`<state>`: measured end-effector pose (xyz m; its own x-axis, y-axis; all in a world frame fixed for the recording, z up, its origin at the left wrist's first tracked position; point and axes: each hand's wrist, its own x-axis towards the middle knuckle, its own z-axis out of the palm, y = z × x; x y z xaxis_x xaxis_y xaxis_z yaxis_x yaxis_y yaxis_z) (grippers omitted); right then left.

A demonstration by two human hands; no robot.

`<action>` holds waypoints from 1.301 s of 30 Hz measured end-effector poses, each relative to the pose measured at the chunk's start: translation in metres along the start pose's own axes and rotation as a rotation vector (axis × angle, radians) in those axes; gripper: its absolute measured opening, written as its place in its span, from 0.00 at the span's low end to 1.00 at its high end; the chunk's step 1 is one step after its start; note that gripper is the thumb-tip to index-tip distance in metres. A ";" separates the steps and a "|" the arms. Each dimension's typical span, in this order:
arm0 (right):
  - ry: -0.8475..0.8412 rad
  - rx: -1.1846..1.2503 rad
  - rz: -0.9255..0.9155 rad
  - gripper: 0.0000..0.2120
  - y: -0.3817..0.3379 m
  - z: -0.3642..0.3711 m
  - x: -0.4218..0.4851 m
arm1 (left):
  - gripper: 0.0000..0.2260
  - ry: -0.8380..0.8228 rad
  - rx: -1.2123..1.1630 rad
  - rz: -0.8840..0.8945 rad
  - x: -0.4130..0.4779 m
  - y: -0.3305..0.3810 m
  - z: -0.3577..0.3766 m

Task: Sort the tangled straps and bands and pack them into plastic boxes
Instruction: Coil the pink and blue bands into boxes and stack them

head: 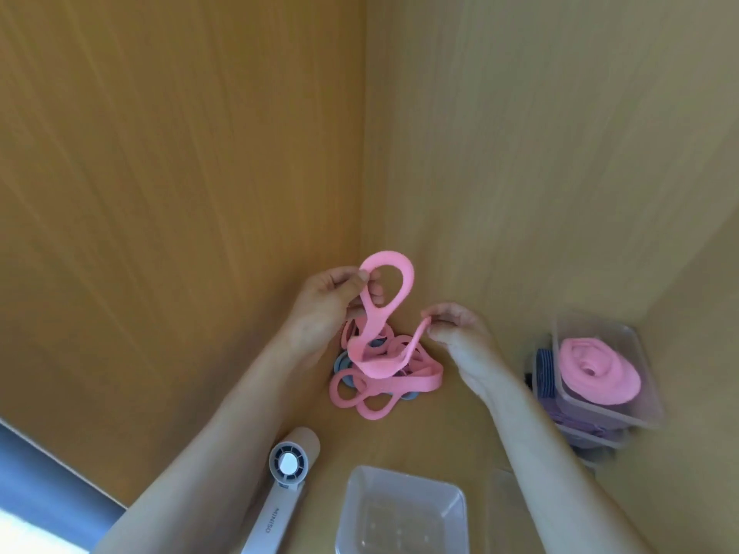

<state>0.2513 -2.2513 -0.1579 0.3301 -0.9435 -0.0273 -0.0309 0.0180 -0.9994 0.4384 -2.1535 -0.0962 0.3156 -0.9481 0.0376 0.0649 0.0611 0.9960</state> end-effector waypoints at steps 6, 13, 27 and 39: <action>-0.057 -0.338 0.110 0.17 0.068 0.002 0.006 | 0.09 0.061 0.021 0.085 0.008 0.017 0.001; -0.294 -0.561 0.159 0.14 0.112 0.009 0.015 | 0.08 0.160 0.079 0.152 0.008 0.029 -0.003; -0.460 -1.236 -0.221 0.14 0.156 0.087 0.023 | 0.08 0.155 0.096 0.145 -0.015 0.035 -0.020; -0.204 -0.556 0.001 0.05 0.110 0.064 0.034 | 0.10 0.132 0.093 0.026 -0.015 0.021 -0.023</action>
<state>0.3199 -2.2605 -0.2704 0.5029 -0.8599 -0.0876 -0.5032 -0.2089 -0.8386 0.4568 -2.1304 -0.0775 0.4383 -0.8969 0.0590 -0.0306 0.0506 0.9982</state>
